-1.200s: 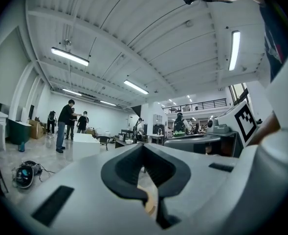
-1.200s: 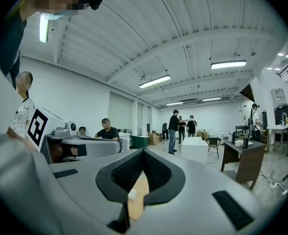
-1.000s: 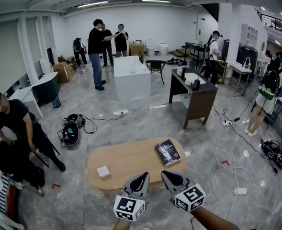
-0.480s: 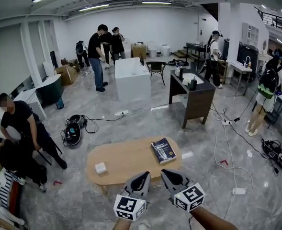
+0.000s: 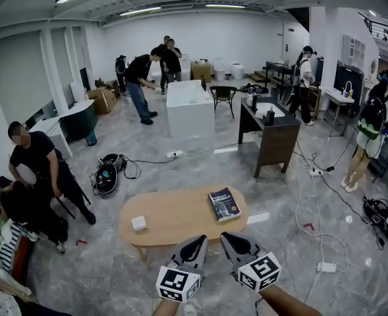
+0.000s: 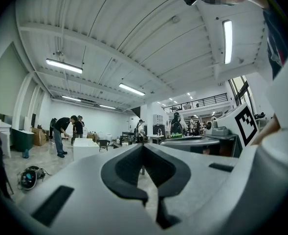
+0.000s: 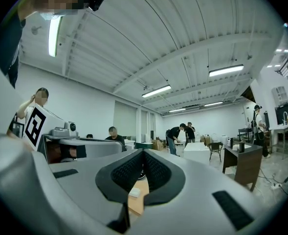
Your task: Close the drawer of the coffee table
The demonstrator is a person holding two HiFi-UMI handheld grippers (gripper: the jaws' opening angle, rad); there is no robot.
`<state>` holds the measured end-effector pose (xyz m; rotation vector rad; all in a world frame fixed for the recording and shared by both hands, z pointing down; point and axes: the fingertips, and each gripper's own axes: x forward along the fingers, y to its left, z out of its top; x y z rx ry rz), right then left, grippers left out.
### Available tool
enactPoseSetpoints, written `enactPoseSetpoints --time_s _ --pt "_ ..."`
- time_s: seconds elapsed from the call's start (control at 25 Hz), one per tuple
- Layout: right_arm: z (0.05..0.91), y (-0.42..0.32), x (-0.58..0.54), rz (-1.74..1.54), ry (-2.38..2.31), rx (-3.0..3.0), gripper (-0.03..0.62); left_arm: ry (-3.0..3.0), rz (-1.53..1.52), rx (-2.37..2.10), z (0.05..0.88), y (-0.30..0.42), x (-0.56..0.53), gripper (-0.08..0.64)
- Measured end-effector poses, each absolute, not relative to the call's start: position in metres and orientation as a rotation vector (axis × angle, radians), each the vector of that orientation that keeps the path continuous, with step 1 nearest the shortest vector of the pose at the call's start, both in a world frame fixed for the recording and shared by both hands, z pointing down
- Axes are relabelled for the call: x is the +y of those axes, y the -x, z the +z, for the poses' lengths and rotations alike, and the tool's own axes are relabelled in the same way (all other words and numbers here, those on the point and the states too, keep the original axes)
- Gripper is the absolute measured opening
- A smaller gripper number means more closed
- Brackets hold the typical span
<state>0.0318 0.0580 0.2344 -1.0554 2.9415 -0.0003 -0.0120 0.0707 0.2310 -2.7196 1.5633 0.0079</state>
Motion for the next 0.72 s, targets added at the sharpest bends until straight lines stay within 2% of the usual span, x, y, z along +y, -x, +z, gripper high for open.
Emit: enactPoseSetpoints --time_s 0.72 --pt "0.233 -0.09 0.102 0.0 1.048 2.937 0.011 2.705 -0.005 1.56 0.229 -0.045 0.116 -0.002"
